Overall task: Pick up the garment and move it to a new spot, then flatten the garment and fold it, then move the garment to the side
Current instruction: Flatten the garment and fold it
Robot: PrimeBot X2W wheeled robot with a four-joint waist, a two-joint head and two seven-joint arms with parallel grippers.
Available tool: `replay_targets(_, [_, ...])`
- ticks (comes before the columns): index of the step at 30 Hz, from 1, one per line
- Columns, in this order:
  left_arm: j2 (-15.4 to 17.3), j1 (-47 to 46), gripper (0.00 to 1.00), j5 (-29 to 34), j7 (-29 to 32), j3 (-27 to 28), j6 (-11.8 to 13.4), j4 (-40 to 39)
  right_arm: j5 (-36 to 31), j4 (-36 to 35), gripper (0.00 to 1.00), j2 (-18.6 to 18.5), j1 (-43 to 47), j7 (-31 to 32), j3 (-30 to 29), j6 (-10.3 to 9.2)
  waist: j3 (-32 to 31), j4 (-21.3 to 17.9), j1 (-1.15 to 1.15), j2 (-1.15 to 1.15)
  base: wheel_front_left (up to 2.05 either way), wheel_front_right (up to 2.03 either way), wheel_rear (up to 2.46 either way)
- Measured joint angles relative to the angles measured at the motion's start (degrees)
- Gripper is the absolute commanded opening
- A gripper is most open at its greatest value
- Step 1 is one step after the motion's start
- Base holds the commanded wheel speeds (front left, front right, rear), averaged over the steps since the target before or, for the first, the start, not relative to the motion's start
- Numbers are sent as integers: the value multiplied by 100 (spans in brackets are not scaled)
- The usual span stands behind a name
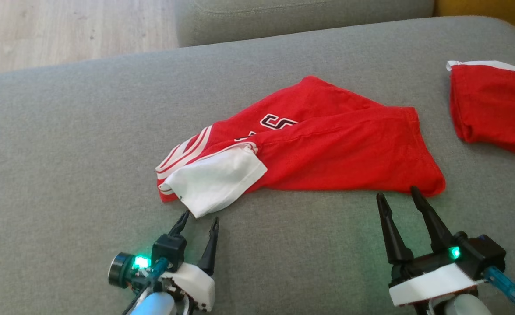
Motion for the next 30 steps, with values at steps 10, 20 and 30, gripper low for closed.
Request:
replay_targets(10, [-170, -35, 0, 193, 0, 275, -412, 299, 0, 0, 100, -5, -1, 0, 7, 0, 58, -52, 0, 0, 0, 0, 0])
replay_targets(20, [-291, 6, 0, 166, 0, 777, -877, -142, 0, 7, 100, -7, 1, 0, -18, 0, -104, 42, 0, 0, 0, 0, 0])
replay_targets(30, [-119, 1148, 0, -243, 0, 1650, -1007, -1900, 12, 60, 100, 21, 127, 0, -111, 0, -313, 93, -1, 0, 0, 0, 0])
